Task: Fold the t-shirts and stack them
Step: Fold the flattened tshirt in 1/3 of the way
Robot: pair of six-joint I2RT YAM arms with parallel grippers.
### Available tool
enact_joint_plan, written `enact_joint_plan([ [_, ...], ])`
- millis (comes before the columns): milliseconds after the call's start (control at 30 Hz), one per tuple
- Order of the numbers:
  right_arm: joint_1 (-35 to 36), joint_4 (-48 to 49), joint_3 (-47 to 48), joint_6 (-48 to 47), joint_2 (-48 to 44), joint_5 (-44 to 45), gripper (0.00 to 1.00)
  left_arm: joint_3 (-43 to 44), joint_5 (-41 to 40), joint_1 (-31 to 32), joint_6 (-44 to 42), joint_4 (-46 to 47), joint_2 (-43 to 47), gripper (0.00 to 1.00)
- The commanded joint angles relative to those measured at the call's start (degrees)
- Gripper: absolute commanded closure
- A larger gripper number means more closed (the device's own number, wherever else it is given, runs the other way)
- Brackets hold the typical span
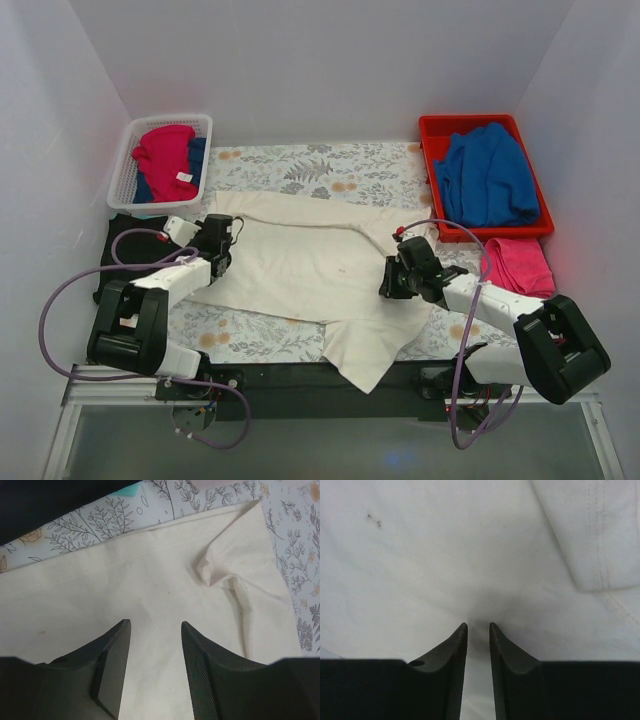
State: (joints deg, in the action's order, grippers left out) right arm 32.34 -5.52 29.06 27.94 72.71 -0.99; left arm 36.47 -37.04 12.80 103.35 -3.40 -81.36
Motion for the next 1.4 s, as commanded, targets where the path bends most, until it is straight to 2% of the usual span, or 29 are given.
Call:
enact_joint_plan([
  [0, 0.27, -14.06, -1.37, 3.08, 0.42, 7.31, 0.69, -1.92, -0.49, 0.21, -0.61, -0.47, 3.14, 0.56],
  [233, -0.26, -19.96, 0.29, 6.24, 0.68, 14.25, 0.69, -4.47, 0.12, 0.21, -0.61, -2.75, 5.16, 0.56],
  [400, -0.26, -20.41, 1.79, 5.37, 0.33, 14.88, 0.69, -4.57, -0.32, 0.21, 0.1, -2.75, 0.95, 0.56],
  [500, -0.26, -20.41, 2.05, 5.1, -0.46, 15.06, 0.69, -3.07, 1.52, 0.21, 0.27, -4.59, -2.57, 0.56],
  [633, -0.43, -20.41, 2.58, 5.45, -1.69, 15.67, 0.69, -4.91, 5.04, 0.21, 1.94, -6.09, -2.58, 0.58],
  [733, -0.69, -20.41, 3.11, 5.28, -1.78, 15.93, 0.69, -8.51, 7.67, 0.3, 3.52, -7.32, 0.4, 0.63],
  [767, -0.7, -20.41, 3.46, 5.19, -1.69, 15.94, 0.69, -10.87, 8.2, 0.56, 3.96, -7.5, 1.46, 0.7],
  [867, -0.96, -19.88, 3.72, 4.84, -1.6, 16.29, 0.69, -14.05, 9.26, 1.17, 6.77, -9.69, 5.94, 0.77],
  [900, -1.05, -19.53, 3.64, 4.75, -1.6, 16.29, 0.69, -15.36, 9.87, 1.26, 8.43, -10.92, 7.43, 0.83],
  [967, -1.14, -19.01, 3.37, 4.66, -1.87, 16.38, 0.69, -15.03, 10.05, 1.53, 9.67, -12.67, 11.48, 0.85],
  [1000, -1.22, -18.83, 3.29, 4.58, -1.95, 16.29, 0.69, -14.24, 10.14, 1.7, 10.2, -14.43, 12.71, 0.9],
  [1133, -1.49, -18.48, 2.76, 4.4, -3.62, 16.55, 0.68, -13.62, 7.69, 2.67, 13.53, -18.82, 17.72, 0.92],
  [1167, -1.57, -18.21, 2.32, 4.31, -4.41, 16.55, 0.68, -13.09, 4.2, 4.85, 17.81, -23.97, 19.21, 0.94],
  [1200, -1.58, -18.21, 2.32, 4.4, -4.42, 16.55, 0.68, -13.09, 4.17, 4.87, 17.85, -24.02, 19.83, 0.94],
  [1233, -1.66, -18.12, 2.23, 4.4, -4.68, 16.64, 0.67, -13.0, 2.95, 5.56, 19.94, -28.03, 20.45, 0.94],
  [1367, -1.66, -17.95, 2.14, 4.31, -5.21, 16.55, 0.67, -11.08, -4.69, 9.35, 25.93, -35.08, 23.35, 0.92],
])
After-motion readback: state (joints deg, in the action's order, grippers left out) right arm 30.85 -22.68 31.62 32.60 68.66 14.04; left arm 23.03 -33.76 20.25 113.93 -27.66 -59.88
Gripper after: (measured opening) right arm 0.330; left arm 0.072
